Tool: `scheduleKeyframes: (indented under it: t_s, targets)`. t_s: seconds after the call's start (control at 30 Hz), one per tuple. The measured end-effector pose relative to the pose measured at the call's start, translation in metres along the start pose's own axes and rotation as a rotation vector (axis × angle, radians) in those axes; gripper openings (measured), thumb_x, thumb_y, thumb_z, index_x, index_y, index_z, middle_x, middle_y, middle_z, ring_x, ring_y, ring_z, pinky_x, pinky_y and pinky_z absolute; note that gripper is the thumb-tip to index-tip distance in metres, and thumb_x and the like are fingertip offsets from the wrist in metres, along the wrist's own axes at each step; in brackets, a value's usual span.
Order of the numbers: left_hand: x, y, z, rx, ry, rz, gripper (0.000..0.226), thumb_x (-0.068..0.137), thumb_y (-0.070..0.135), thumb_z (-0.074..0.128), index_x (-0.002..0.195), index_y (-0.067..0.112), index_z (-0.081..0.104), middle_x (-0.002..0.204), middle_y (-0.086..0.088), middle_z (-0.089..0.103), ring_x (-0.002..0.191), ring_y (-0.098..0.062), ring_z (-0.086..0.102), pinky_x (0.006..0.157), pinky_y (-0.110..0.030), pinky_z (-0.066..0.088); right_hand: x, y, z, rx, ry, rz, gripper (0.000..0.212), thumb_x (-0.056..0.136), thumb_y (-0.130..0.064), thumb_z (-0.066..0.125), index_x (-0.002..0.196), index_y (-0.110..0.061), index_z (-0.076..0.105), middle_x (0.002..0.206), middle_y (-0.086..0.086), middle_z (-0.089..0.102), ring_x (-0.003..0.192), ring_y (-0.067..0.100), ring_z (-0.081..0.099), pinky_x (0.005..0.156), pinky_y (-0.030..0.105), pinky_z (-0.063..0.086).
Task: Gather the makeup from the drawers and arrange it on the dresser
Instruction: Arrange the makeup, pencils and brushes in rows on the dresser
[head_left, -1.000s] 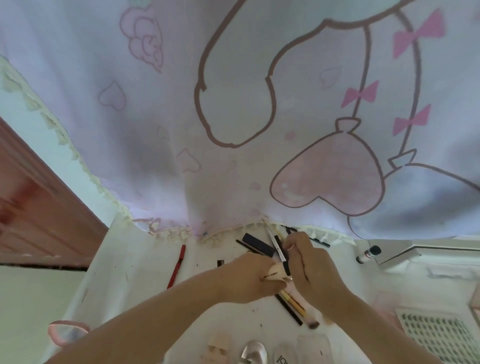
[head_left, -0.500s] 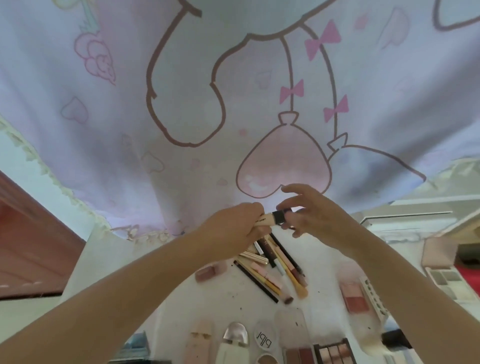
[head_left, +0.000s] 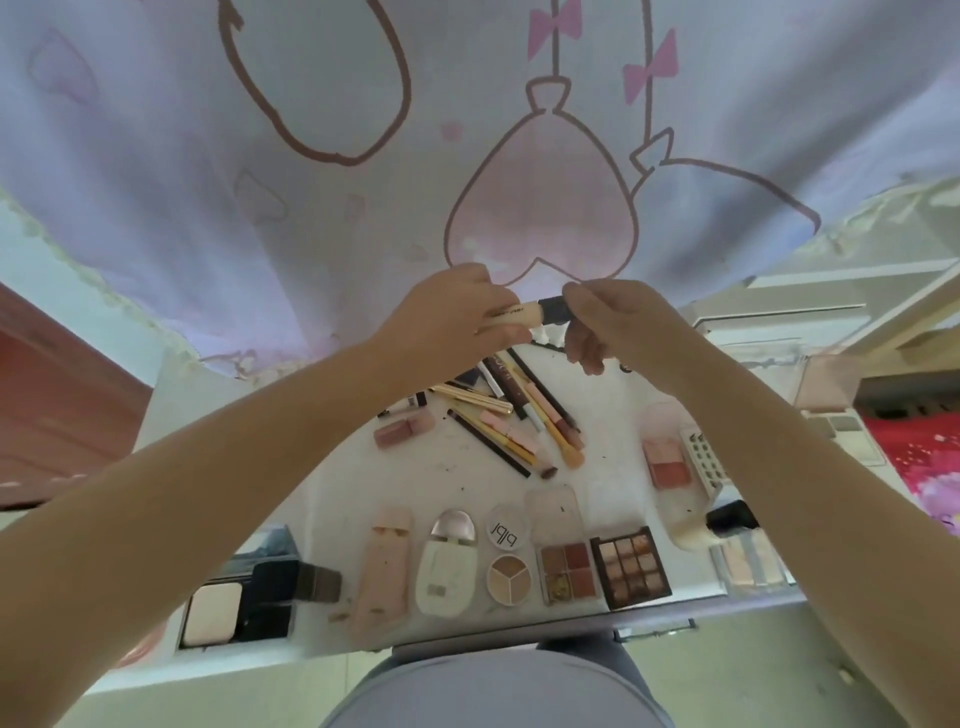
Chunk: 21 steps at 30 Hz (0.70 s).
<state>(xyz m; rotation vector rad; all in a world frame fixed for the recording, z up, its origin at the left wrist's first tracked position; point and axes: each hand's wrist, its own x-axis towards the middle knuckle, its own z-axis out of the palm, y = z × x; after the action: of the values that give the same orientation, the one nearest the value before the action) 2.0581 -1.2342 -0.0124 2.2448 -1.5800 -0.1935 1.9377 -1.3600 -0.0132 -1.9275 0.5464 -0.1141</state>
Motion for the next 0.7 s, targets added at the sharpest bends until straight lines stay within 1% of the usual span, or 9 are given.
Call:
scheduleKeyframes:
  t_s: [0.07, 0.17, 0.23, 0.33, 0.47, 0.53, 0.6, 0.67, 0.7]
  targets:
    - [-0.002, -0.002, 0.0, -0.003, 0.02, -0.018, 0.036, 0.09, 0.036, 0.05, 0.107, 0.008, 0.063, 0.072, 0.006, 0.039, 0.076, -0.013, 0.04, 0.06, -0.01, 0.024, -0.002, 0.005, -0.003, 0.124, -0.078, -0.138, 0.027, 0.085, 0.001, 0.053, 0.094, -0.025, 0.051, 0.089, -0.002, 0.06, 0.078, 0.011, 0.061, 0.072, 0.024, 0.055]
    - [-0.005, -0.005, 0.002, -0.001, 0.033, -0.025, 0.036, 0.09, 0.036, 0.051, 0.105, 0.007, 0.064, 0.075, 0.001, 0.044, 0.075, -0.014, 0.041, 0.061, -0.011, 0.024, -0.001, 0.006, -0.007, 0.251, -0.166, -0.124, 0.051, 0.073, -0.012, 0.062, 0.113, -0.036, 0.042, 0.11, -0.007, 0.053, 0.1, 0.012, 0.058, 0.085, 0.028, 0.052]
    - [-0.007, -0.005, 0.004, -0.016, 0.034, -0.012, 0.035, 0.089, 0.036, 0.053, 0.104, 0.006, 0.065, 0.081, -0.003, 0.049, 0.076, -0.015, 0.042, 0.061, -0.012, 0.026, 0.003, 0.003, -0.001, 0.111, -0.076, -0.028, 0.028, 0.089, -0.026, 0.055, 0.116, -0.022, 0.047, 0.096, -0.004, 0.061, 0.082, 0.011, 0.063, 0.075, 0.026, 0.054]
    - [-0.008, -0.005, 0.007, -0.015, 0.013, -0.013, 0.035, 0.089, 0.035, 0.053, 0.105, 0.006, 0.065, 0.083, -0.004, 0.048, 0.076, -0.015, 0.042, 0.06, -0.012, 0.026, 0.001, 0.003, 0.006, -0.124, 0.014, -0.064, 0.014, 0.094, -0.02, 0.046, 0.084, -0.021, 0.057, 0.06, -0.009, 0.062, 0.051, 0.002, 0.057, 0.06, 0.019, 0.049]
    - [-0.011, -0.01, 0.009, -0.012, -0.006, -0.048, 0.036, 0.09, 0.035, 0.051, 0.108, 0.007, 0.064, 0.085, -0.004, 0.049, 0.078, -0.014, 0.042, 0.061, -0.011, 0.025, -0.004, 0.012, 0.002, 0.033, -0.186, -0.155, 0.055, 0.085, 0.001, 0.057, 0.116, -0.04, 0.036, 0.114, -0.013, 0.048, 0.103, -0.001, 0.051, 0.09, 0.016, 0.043]
    - [-0.013, -0.01, 0.01, -0.017, -0.014, -0.049, 0.035, 0.09, 0.034, 0.051, 0.11, 0.008, 0.064, 0.086, -0.004, 0.049, 0.078, -0.015, 0.041, 0.061, -0.011, 0.025, -0.003, 0.012, 0.005, 0.117, -0.102, -0.068, 0.036, 0.091, -0.011, 0.05, 0.122, -0.028, 0.042, 0.104, -0.007, 0.054, 0.091, 0.007, 0.056, 0.084, 0.019, 0.047]
    - [-0.015, -0.009, 0.012, -0.018, -0.019, -0.041, 0.037, 0.09, 0.034, 0.051, 0.11, 0.006, 0.064, 0.087, -0.005, 0.049, 0.079, -0.014, 0.041, 0.062, -0.01, 0.025, -0.006, 0.017, 0.004, -0.031, -0.008, -0.025, 0.028, 0.095, -0.026, 0.042, 0.107, -0.006, 0.058, 0.074, -0.002, 0.06, 0.058, 0.004, 0.056, 0.063, 0.009, 0.047]
    - [-0.015, -0.008, 0.014, -0.003, -0.026, -0.038, 0.037, 0.09, 0.034, 0.05, 0.11, 0.004, 0.063, 0.087, -0.005, 0.048, 0.079, -0.014, 0.041, 0.061, -0.01, 0.025, -0.007, 0.017, 0.006, -0.197, 0.009, -0.041, 0.024, 0.094, -0.023, 0.044, 0.088, -0.007, 0.061, 0.063, -0.002, 0.059, 0.045, -0.001, 0.051, 0.054, 0.002, 0.042]
    - [-0.016, -0.009, 0.014, 0.002, -0.023, -0.046, 0.037, 0.091, 0.034, 0.05, 0.109, 0.004, 0.063, 0.086, -0.005, 0.048, 0.079, -0.014, 0.04, 0.06, -0.01, 0.025, -0.007, 0.012, 0.009, -0.166, 0.016, -0.041, 0.01, 0.092, -0.013, 0.049, 0.091, -0.013, 0.059, 0.068, -0.003, 0.06, 0.053, -0.003, 0.055, 0.061, 0.003, 0.045]
